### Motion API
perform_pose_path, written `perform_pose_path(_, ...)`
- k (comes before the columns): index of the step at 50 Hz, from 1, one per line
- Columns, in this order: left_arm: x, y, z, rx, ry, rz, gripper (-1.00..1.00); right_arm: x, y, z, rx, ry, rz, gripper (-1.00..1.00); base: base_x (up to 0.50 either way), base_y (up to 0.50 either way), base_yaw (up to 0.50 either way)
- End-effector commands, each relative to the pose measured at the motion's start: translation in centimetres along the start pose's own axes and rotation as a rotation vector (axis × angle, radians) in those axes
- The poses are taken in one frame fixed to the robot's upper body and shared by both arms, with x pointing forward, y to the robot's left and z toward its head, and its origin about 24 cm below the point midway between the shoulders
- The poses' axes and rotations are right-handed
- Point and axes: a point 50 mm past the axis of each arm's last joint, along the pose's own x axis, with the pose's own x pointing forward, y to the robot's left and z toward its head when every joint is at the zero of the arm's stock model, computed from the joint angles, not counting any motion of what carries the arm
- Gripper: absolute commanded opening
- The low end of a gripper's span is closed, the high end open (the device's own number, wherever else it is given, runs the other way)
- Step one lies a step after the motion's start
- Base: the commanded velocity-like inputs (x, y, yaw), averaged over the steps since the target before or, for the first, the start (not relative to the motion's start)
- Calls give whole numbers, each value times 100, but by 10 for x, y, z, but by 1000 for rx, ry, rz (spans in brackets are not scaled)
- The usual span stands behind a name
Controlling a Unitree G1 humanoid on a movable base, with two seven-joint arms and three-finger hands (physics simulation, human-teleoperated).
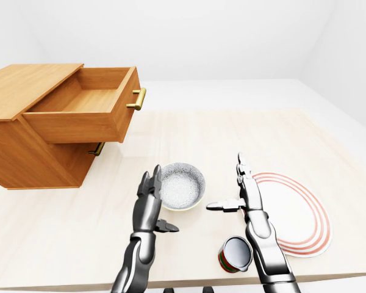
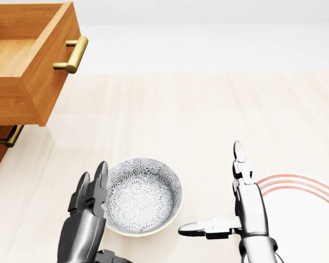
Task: Put the bowl on top of the cabinet.
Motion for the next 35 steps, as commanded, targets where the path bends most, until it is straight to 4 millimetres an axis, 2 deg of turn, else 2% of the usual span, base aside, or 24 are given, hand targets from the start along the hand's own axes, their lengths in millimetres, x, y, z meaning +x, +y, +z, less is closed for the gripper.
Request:
perform_pose_path(1, 7, -7, 2, 182, -58, 94, 100, 0, 1, 0, -7, -2, 3, 100, 0, 0, 0)
perform_pose_path(13, 5, -6, 9, 254, -117, 147, 100, 0, 2, -2, -12, 2, 4, 100, 0, 0, 0)
perform_pose_path(17, 4, -15, 14, 282, -153, 147, 100, 1, 1, -1, -12, -1, -2, 100, 0, 0, 0)
perform_pose_path(29, 5, -23, 15, 301, -168, 122, 100, 1, 0, 1, -12, -6, -3, 100, 0, 0, 0)
perform_pose_path(30, 5, -24, 14, 302, -167, 115, -23, 1, 0, 1, -12, -8, -3, 100, 0, 0, 0)
perform_pose_path(31, 4, -24, 14, 306, -169, 113, -96, 1, 0, 1, -12, -8, -3, 100, 0, 0, 0)
perform_pose_path(35, 4, -24, 11, 312, -163, 108, -100, 0, 0, 3, -10, -11, -2, 100, 0, 0, 0)
